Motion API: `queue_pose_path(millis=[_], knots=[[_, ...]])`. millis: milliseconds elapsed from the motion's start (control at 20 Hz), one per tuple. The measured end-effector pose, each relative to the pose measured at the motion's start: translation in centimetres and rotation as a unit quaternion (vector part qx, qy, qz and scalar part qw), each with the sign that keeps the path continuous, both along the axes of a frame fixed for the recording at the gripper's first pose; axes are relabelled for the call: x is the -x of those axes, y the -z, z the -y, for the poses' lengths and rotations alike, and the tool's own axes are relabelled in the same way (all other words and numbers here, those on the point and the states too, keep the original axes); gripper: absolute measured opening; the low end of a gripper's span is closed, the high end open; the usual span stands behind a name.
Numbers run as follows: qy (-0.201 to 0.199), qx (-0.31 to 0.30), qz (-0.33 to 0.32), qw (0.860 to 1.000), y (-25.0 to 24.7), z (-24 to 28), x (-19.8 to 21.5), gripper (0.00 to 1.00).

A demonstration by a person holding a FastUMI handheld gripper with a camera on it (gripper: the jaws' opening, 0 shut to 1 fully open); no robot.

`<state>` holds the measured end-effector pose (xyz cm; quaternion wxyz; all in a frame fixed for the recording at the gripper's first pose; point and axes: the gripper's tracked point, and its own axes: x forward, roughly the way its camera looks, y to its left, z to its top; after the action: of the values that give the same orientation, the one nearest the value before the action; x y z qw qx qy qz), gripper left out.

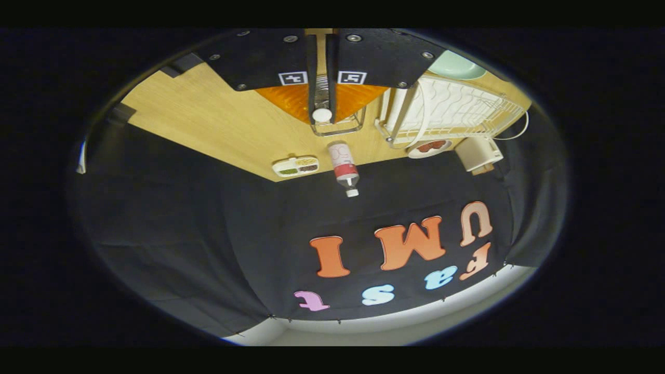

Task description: Take the plate from the dish rack, then take the spoon from the basket and place it into the plate.

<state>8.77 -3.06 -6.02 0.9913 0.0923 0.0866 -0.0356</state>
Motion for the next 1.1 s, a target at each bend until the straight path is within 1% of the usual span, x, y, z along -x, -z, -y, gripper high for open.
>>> queue_pose_path(millis=[100, 250, 500, 600, 800, 900, 1100], knots=[[-0.009, 0.005, 0.008, 1.000, -1.2, -0.8, 0.7, 0.05], [-0.004, 0.016, 0.020, 1.000, -3.0, -0.9, 2.2, 0.06], [0.005, 0.026, 0.059, 0.998, -7.1, -1.2, 6.3, 0.06], [0.001, 0.031, 0.069, 0.997, -8.4, -1.8, 8.0, 0.05], [-0.023, 0.027, 0.088, 0.995, -10.5, -4.3, 11.2, 0.05], [-0.039, 0.028, 0.092, 0.995, -10.6, -5.9, 12.6, 0.05], [-0.078, 0.008, 0.094, 0.992, -10.7, -8.6, 14.7, 0.05]])
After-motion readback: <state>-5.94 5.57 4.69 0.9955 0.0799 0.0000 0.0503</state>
